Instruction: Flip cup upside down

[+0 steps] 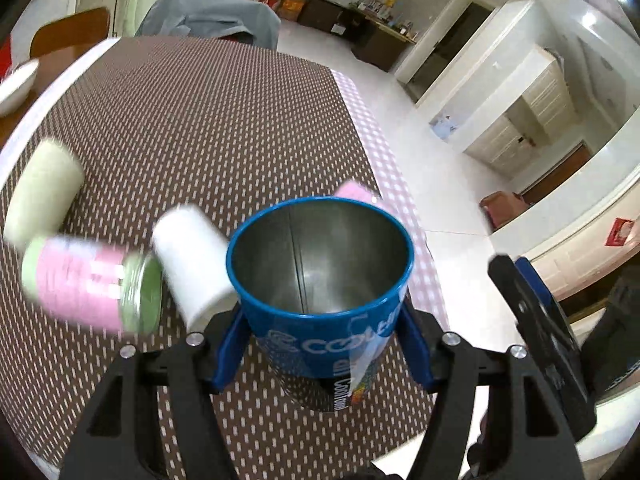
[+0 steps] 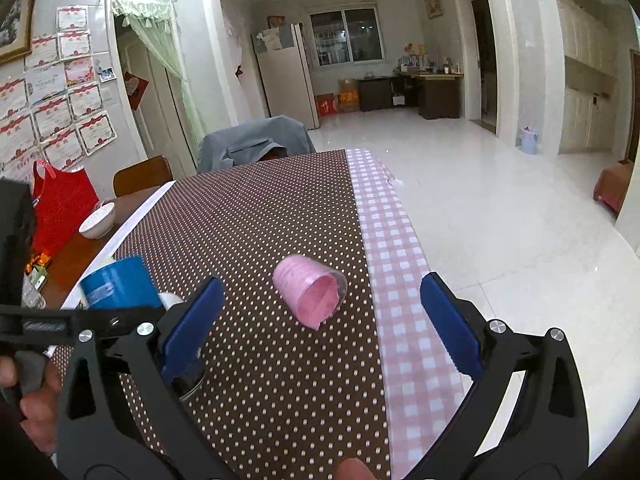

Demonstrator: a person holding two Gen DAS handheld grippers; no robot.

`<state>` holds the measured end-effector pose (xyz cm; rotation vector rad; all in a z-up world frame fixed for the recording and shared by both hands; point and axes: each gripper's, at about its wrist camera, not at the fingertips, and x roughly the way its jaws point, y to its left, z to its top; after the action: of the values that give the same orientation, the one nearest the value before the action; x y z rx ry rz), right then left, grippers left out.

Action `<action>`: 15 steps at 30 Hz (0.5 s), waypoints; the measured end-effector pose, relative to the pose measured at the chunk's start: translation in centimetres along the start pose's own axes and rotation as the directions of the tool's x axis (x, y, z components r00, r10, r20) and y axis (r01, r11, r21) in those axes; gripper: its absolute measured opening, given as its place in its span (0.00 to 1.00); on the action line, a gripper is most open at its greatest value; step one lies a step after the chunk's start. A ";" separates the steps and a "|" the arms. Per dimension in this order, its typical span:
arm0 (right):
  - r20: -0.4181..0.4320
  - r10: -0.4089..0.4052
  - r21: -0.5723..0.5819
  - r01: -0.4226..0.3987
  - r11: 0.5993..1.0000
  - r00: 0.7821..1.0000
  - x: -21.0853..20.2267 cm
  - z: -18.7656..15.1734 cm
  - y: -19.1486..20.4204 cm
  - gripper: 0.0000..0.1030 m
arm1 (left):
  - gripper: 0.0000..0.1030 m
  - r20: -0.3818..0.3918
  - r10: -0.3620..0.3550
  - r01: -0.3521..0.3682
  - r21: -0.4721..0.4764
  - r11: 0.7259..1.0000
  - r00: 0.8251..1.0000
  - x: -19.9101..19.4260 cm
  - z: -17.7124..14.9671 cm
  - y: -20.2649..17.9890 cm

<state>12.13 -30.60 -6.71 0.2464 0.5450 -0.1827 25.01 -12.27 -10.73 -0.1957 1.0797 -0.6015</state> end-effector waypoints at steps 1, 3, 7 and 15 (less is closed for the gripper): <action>0.004 -0.001 -0.003 0.001 1.000 1.000 -0.2 -0.3 0.1 0.94 | 0.63 -0.002 -0.010 0.010 -0.009 1.000 1.000 -0.2 -0.8 0.4; 0.006 -0.004 -0.013 0.005 1.000 1.000 -0.7 -1.1 0.4 0.94 | 0.63 -0.001 -0.022 0.022 -0.028 0.999 1.000 -0.6 -2.7 1.3; 0.008 0.011 -0.036 -0.011 0.999 1.000 -1.6 -3.0 1.1 0.94 | 0.63 0.005 -0.028 0.028 -0.060 0.998 1.000 -0.7 -5.9 2.8; 0.012 0.052 -0.075 -0.051 0.996 0.999 -2.7 -5.4 2.6 0.94 | 0.63 0.018 -0.016 0.018 -0.122 0.992 1.000 0.0 -9.7 4.2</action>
<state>7.86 -26.34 -9.23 0.1863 0.5299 -0.1140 18.07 -7.50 -17.09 -0.3162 1.1002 -0.5486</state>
